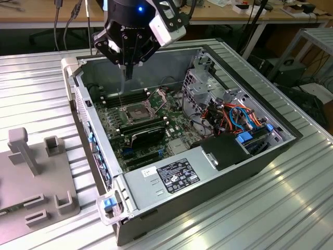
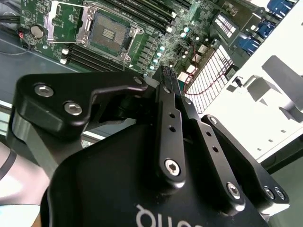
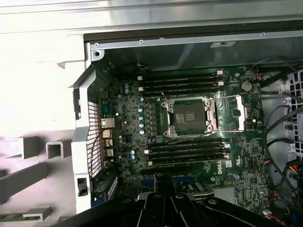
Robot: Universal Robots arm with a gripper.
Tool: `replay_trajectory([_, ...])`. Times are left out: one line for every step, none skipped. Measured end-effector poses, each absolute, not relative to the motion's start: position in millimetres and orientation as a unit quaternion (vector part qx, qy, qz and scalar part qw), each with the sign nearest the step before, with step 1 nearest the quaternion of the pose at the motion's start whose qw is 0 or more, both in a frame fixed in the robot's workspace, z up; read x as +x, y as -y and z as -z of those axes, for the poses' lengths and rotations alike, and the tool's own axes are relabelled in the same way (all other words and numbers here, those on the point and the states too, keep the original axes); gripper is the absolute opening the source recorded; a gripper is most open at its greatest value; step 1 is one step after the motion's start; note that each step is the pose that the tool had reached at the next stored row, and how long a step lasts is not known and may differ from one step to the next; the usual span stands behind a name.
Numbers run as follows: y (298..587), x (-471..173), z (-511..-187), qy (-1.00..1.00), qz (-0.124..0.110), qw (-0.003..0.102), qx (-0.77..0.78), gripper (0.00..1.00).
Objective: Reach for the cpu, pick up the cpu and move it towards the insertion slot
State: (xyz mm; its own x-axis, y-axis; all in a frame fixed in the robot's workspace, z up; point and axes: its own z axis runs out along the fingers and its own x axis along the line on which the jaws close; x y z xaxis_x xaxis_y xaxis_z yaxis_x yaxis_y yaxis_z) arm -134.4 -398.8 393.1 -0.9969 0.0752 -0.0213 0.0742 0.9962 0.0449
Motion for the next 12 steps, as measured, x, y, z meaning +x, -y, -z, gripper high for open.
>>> replay_trajectory([398.9, -134.6, -393.1, -0.999, -0.022, 0.011, 0.037, 0.11])
replay_trajectory([398.9, -134.9, -393.1, -0.999, -0.022, 0.011, 0.037, 0.11])
replay_trajectory([398.8, -135.1, -393.1, -0.999, -0.022, 0.011, 0.037, 0.11])
replay_trajectory([398.8, -135.7, -393.1, -0.999, -0.022, 0.011, 0.037, 0.11])
replay_trajectory([398.8, -136.2, -393.1, -0.999, -0.022, 0.011, 0.037, 0.11])
replay_trajectory([398.9, -137.0, -393.1, -0.999, -0.022, 0.011, 0.037, 0.11])
replay_trajectory([398.8, -137.5, -393.1, -0.999, -0.022, 0.011, 0.037, 0.11])
replay_trajectory([398.8, -138.1, -393.0, -0.999, -0.022, 0.011, 0.037, 0.11])
replay_trajectory([398.8, -138.4, -393.0, -0.999, -0.022, 0.011, 0.037, 0.11])
replay_trajectory([398.9, -138.6, -393.0, -0.999, -0.022, 0.011, 0.037, 0.11])
replay_trajectory([398.8, -138.9, -393.0, -0.999, -0.022, 0.011, 0.037, 0.11])
replay_trajectory([398.8, -139.2, -393.0, -0.999, -0.022, 0.011, 0.037, 0.11])
